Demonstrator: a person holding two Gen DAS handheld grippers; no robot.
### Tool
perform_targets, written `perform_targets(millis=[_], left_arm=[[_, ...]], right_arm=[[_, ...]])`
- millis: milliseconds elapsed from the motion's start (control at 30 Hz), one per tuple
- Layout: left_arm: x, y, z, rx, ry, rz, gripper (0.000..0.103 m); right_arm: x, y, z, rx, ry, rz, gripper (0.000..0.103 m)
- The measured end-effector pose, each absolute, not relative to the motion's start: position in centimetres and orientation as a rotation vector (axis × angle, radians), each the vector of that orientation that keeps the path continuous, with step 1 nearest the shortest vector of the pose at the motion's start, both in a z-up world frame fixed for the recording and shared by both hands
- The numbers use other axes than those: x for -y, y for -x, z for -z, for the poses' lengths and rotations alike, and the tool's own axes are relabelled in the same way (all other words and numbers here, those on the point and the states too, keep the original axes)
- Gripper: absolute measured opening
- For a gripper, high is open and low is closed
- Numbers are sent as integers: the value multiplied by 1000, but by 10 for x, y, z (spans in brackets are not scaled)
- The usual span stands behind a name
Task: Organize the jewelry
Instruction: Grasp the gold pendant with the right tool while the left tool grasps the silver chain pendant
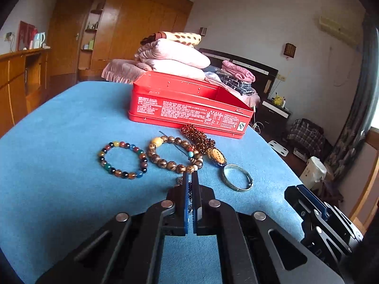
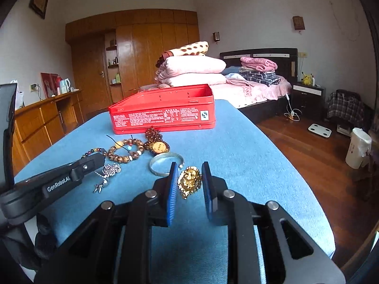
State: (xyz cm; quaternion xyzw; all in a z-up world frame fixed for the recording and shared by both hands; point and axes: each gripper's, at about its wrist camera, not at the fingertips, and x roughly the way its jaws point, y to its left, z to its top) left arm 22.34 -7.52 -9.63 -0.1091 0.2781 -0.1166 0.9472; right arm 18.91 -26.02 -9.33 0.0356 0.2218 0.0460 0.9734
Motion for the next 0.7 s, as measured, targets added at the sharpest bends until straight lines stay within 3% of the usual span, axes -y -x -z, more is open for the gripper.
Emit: perform_targets(millis=[167,267,333,400,500,600,700], left_arm=[[76,-228,102,-610,202,266,2],[83,-233,107,-641,184,260,19],[87,-235,106,-644,160,239,40],[92,-241,108,-677,151,232,47],[96,-246,109,-690,136,231,46],[98,-249,112,-701,126,217,19],[95,-246,113,-689,142,235,18]], right_arm=[[257,-192,99,-475,-76,-105,19],[256,-193,102,-484,-78,-112,19],[255,-194,103,-484,-71,-113,19],[256,-195,104,-490,-74,-115,19],[258,-196,106,-491,-78,-115,19],[258,-196,106,-492,-83,-116,19],[257,-195,104,-488,-81,-120,19]])
